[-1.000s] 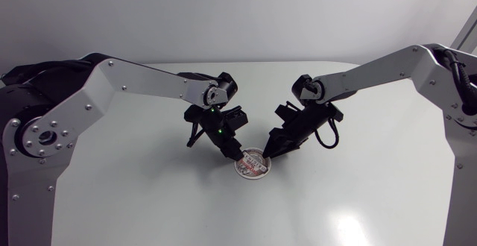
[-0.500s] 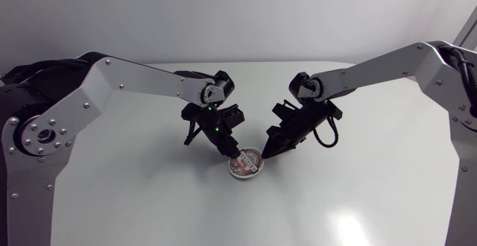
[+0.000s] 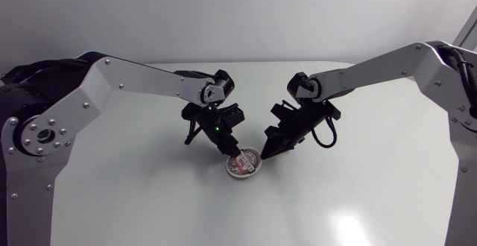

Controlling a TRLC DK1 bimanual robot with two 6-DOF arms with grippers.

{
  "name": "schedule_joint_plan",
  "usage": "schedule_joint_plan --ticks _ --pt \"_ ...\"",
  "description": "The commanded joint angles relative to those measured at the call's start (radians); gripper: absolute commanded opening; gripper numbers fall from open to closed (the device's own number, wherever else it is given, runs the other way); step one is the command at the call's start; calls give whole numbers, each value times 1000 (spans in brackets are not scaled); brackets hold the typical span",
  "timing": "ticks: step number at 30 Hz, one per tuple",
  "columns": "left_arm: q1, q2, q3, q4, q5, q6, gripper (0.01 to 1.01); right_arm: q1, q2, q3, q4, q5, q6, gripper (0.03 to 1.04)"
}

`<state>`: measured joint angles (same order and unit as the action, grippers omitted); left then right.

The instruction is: Turn the coaster over.

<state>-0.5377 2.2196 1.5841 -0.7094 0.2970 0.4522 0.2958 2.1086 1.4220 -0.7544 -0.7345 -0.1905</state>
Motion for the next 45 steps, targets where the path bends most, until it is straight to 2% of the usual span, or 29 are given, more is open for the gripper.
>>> schedule_joint_plan --ticks 1,5,12,23,31,38,45 --pt "-24 48 -19 16 37 0 161 51 -1 -5 63 -54 26 90" --pt "-24 48 -24 21 37 2 161 59 1 -14 84 -48 31 51" --pt "-18 28 -33 22 37 6 161 54 -22 -21 107 -29 49 51" --pt "90 -124 -102 -28 37 65 161 25 -33 -60 113 17 26 62" --pt "65 -198 -151 -42 42 65 161 40 -32 -72 130 32 29 64" --pt "36 -198 -194 -35 42 51 161 37 -42 -90 138 32 29 66" --pt "45 -166 -205 -38 17 56 161 32 -45 -107 148 32 28 67"
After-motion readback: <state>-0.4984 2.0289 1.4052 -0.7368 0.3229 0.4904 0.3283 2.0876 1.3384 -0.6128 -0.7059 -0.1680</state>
